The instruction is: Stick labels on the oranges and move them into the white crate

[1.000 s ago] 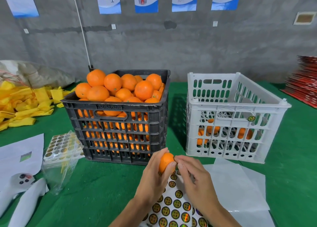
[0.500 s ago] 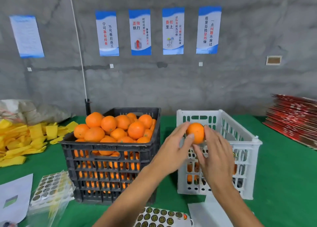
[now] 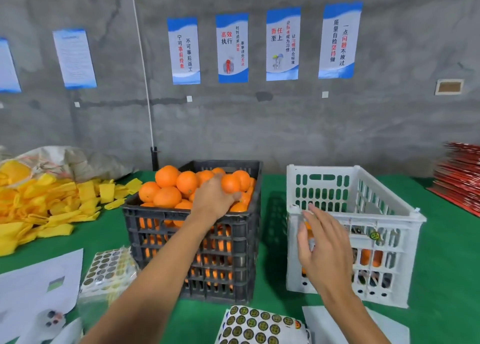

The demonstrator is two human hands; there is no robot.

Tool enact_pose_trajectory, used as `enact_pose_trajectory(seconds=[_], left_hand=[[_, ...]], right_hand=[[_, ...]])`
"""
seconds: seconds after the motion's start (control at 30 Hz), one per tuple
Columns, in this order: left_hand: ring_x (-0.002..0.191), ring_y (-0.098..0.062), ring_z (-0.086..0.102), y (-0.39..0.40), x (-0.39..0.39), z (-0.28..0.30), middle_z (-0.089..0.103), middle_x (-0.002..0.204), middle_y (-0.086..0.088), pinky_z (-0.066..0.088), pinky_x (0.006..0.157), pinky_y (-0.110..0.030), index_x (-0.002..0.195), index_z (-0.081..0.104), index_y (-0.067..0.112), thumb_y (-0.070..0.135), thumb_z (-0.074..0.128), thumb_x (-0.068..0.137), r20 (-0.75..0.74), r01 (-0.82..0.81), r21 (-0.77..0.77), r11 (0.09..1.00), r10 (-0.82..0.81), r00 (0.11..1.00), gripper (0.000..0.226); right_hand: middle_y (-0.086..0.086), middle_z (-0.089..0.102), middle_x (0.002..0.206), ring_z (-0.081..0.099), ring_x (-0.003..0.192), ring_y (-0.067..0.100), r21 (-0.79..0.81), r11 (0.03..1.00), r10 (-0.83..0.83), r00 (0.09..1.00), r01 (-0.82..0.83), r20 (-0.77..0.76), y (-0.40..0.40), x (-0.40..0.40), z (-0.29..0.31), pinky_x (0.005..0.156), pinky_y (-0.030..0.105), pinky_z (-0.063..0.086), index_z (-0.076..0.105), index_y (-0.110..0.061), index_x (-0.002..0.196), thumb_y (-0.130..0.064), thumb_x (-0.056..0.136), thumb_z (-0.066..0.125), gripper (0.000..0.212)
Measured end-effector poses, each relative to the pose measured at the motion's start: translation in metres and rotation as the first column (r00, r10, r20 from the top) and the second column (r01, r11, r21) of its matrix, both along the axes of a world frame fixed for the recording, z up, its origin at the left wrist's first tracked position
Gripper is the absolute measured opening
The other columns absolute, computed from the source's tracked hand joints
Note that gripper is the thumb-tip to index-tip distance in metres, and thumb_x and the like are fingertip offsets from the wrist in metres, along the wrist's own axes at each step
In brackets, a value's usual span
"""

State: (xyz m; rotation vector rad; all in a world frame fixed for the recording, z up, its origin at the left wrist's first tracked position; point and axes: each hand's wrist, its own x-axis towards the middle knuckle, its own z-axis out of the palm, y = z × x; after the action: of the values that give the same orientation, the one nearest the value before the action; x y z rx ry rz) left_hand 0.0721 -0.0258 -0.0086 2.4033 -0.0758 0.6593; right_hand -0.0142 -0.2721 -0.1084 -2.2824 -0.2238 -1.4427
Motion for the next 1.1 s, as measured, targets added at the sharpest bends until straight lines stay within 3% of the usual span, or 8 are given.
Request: enact_pose_trajectory(seconds=[0.13, 0.27, 0.4, 0.6, 0.7, 0.8, 0.97, 1.1], left_hand=[[0.129, -0.018, 0.058, -0.018, -0.044, -0.028, 0.059, 0.142, 0.003, 0.050, 0.107, -0.039, 0.149, 0.050, 0.026, 0.043, 0.083, 0.084, 0.380, 0.266, -0.187, 0.946, -0.180, 0.907, 0.075], [0.132, -0.014, 0.051, -0.033, -0.090, -0.100, 0.050, 0.146, 0.013, 0.043, 0.108, -0.026, 0.150, 0.049, 0.025, 0.037, 0.082, 0.085, 0.524, 0.459, 0.033, 0.888, -0.407, 0.748, 0.074], [0.135, -0.011, 0.050, -0.043, -0.120, -0.184, 0.046, 0.147, 0.025, 0.047, 0.105, -0.021, 0.151, 0.044, 0.039, 0.041, 0.082, 0.086, 0.265, 0.563, -0.090, 0.822, -0.525, 0.809, 0.075], [0.121, -0.002, 0.060, -0.036, -0.133, -0.242, 0.050, 0.138, 0.027, 0.056, 0.089, -0.020, 0.142, 0.035, 0.064, 0.080, 0.067, 0.078, -0.104, 0.450, -0.387, 0.805, -0.523, 0.846, 0.074], [0.110, 0.000, 0.065, -0.037, -0.131, -0.243, 0.060, 0.125, 0.025, 0.055, 0.087, -0.020, 0.140, 0.032, 0.061, 0.084, 0.061, 0.079, -0.146, 0.387, -0.471, 0.793, -0.503, 0.852, 0.072], [0.108, -0.005, 0.068, -0.035, -0.130, -0.245, 0.066, 0.119, 0.019, 0.056, 0.092, -0.027, 0.139, 0.038, 0.053, 0.079, 0.061, 0.085, -0.150, 0.331, -0.567, 0.754, -0.489, 0.859, 0.065], [0.110, 0.001, 0.066, -0.033, -0.127, -0.247, 0.065, 0.117, 0.028, 0.053, 0.087, -0.016, 0.136, 0.042, 0.050, 0.074, 0.058, 0.086, -0.166, 0.270, -0.646, 0.714, -0.476, 0.863, 0.058], [0.109, -0.002, 0.067, -0.033, -0.127, -0.248, 0.066, 0.117, 0.023, 0.052, 0.087, -0.013, 0.136, 0.043, 0.049, 0.072, 0.059, 0.088, -0.164, 0.264, -0.658, 0.705, -0.477, 0.864, 0.056]], right_hand=[[0.004, 0.069, 0.131, 0.064, 0.121, 0.021, 0.026, 0.985, 0.168, 0.986, -0.168, 0.024, 0.013, -0.011, -0.014, 0.107, 0.044, 0.047, 0.073, -0.007, 0.123, -0.024, 0.099, 0.052, 0.036], [-0.001, 0.071, 0.127, 0.062, 0.117, 0.014, 0.003, 0.961, 0.277, 0.954, -0.278, -0.113, 0.029, -0.027, -0.044, 0.103, 0.034, 0.047, 0.072, -0.011, 0.124, -0.015, 0.095, 0.057, 0.033], [-0.005, 0.071, 0.120, 0.062, 0.110, 0.014, 0.062, 0.929, 0.350, 0.811, -0.365, -0.469, 0.016, -0.040, -0.091, 0.092, 0.031, 0.050, 0.070, -0.020, 0.123, -0.015, 0.100, 0.055, 0.028], [-0.046, 0.054, 0.103, 0.051, 0.103, -0.010, 0.207, 0.836, 0.466, 0.456, -0.509, -0.758, 0.002, -0.052, -0.136, 0.083, 0.012, 0.037, 0.069, -0.037, 0.120, -0.023, 0.098, 0.050, 0.033], [-0.058, 0.039, 0.123, 0.037, 0.116, -0.023, 0.101, 0.842, 0.384, 0.459, -0.530, -0.801, 0.003, -0.054, -0.138, 0.093, 0.005, 0.029, 0.051, -0.055, 0.138, -0.056, 0.096, 0.051, 0.042], [-0.051, 0.025, 0.145, 0.021, 0.133, -0.024, 0.025, 0.823, 0.310, 0.413, -0.567, -0.856, 0.001, -0.053, -0.139, 0.111, 0.010, 0.016, 0.041, -0.061, 0.144, -0.090, 0.082, 0.045, 0.069], [-0.044, 0.034, 0.148, 0.026, 0.135, -0.020, 0.041, 0.834, 0.326, 0.431, -0.550, -0.841, 0.002, -0.052, -0.139, 0.112, 0.013, 0.021, 0.061, -0.051, 0.134, -0.087, 0.081, 0.051, 0.065], [-0.047, 0.045, 0.138, 0.035, 0.130, -0.017, 0.206, 0.844, 0.439, 0.418, -0.495, -0.795, 0.006, -0.051, -0.143, 0.103, 0.011, 0.030, 0.070, -0.048, 0.123, -0.080, 0.080, 0.062, 0.054]])
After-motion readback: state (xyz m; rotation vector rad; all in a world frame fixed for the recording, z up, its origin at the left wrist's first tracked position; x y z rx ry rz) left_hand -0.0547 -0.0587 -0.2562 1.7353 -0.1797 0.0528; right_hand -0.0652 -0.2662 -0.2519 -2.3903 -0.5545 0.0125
